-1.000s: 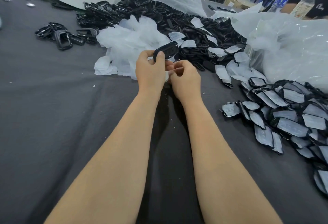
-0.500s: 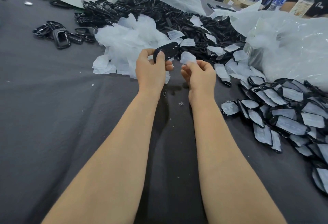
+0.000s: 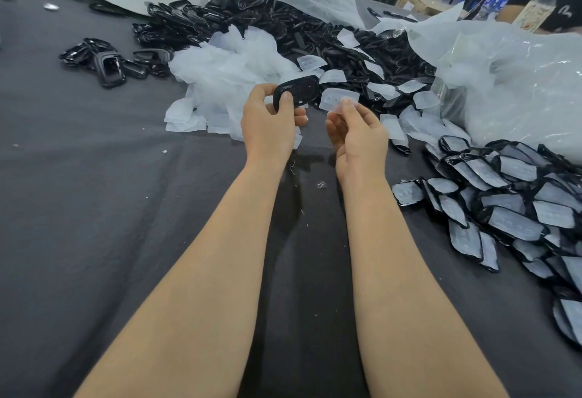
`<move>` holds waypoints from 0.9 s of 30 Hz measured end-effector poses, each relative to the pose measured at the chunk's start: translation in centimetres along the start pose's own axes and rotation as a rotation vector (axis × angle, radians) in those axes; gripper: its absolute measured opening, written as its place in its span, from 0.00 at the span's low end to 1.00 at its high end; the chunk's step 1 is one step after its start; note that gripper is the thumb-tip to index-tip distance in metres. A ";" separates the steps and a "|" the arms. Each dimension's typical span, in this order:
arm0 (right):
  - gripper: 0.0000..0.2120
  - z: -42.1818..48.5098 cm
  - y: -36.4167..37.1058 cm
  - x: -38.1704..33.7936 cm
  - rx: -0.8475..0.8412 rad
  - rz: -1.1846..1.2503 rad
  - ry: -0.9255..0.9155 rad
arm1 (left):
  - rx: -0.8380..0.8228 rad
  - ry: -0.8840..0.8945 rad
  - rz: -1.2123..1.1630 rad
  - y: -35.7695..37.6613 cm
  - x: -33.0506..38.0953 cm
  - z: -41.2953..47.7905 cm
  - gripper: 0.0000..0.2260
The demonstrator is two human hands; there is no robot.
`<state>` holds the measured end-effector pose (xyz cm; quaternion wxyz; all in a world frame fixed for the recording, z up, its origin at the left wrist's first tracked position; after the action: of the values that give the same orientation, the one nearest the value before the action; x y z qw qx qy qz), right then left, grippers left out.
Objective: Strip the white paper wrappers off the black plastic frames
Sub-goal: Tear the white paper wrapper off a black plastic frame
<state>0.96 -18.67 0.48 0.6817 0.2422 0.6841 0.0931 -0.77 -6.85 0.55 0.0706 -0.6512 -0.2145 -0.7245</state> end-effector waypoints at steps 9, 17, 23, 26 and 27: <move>0.06 0.1 0.0 -0.1 0.004 0.045 -0.002 | 0.000 0.005 0.008 0.1 0.0 0.0 0.03; 0.19 0.0 0.4 -0.4 -0.055 -0.014 -0.089 | 0.000 0.010 0.012 0.0 0.1 -0.1 0.07; 0.15 -0.2 0.8 -0.1 -0.128 -0.209 -0.050 | -0.012 0.027 0.029 0.1 0.1 0.0 0.05; 0.13 -0.2 0.4 -0.1 -0.089 -0.299 -0.077 | -0.015 0.036 0.029 0.1 0.1 0.0 0.09; 0.15 -0.2 0.3 -0.1 -0.095 -0.335 -0.093 | -0.018 0.038 0.033 0.1 0.1 -0.1 0.09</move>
<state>0.87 -18.37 0.73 0.7293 0.0965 0.6774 -0.0010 -0.77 -6.99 0.64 0.0806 -0.6411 -0.1958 -0.7376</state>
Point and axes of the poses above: each hand's wrist, its own z-axis towards the middle knuckle, its own y-axis out of the palm, x = y × z, the point moved 3 cm from there along z, towards the middle knuckle, and after that the axes turned 4 degrees about -x, right-handed, at the moved point
